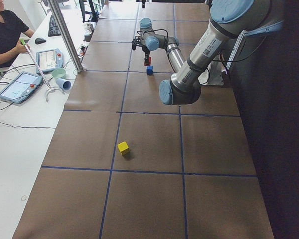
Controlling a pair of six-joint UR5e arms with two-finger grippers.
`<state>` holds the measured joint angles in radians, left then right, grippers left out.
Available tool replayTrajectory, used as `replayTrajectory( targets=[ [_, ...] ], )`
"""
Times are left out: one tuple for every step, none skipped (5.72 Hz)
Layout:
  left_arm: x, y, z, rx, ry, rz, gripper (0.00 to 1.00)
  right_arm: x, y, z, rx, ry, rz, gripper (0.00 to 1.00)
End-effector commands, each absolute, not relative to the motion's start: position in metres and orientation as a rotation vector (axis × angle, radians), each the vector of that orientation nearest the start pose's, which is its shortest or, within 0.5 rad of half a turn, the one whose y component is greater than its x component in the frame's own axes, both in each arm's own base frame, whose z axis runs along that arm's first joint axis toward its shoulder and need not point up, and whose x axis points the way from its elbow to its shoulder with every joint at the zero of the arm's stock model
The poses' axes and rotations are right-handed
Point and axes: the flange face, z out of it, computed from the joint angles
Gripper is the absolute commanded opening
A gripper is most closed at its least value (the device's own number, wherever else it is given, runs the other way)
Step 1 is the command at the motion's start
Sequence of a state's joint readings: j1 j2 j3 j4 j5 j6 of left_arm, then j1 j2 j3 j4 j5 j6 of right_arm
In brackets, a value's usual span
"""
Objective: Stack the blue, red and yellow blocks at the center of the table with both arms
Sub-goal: 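Carry the red cube with the left gripper above the blue cube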
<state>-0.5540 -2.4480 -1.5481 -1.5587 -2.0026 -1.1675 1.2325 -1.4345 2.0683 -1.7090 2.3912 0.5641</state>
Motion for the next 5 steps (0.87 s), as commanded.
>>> replayTrajectory(
  targets=[
    [0.592, -0.447, 0.123, 0.024, 0.873, 0.038, 0.00, -0.105, -0.485, 0.364, 0.070, -0.927, 0.007, 1.00],
    [0.599, -0.442, 0.128, 0.031, 0.857, 0.039, 0.00, -0.105, -0.486, 0.363, 0.072, -0.928, 0.007, 1.00],
    [0.608, -0.433, 0.130, 0.011, 0.853, 0.025, 0.00, -0.105, -0.486, 0.364, 0.071, -0.927, 0.006, 1.00],
    [0.609, -0.434, 0.132, 0.017, 0.846, 0.018, 0.00, -0.106, -0.486, 0.364, 0.069, -0.927, 0.006, 1.00],
    [0.614, -0.435, 0.137, 0.028, 0.829, 0.012, 0.00, -0.105, -0.486, 0.365, 0.068, -0.926, 0.009, 1.00]
  ],
)
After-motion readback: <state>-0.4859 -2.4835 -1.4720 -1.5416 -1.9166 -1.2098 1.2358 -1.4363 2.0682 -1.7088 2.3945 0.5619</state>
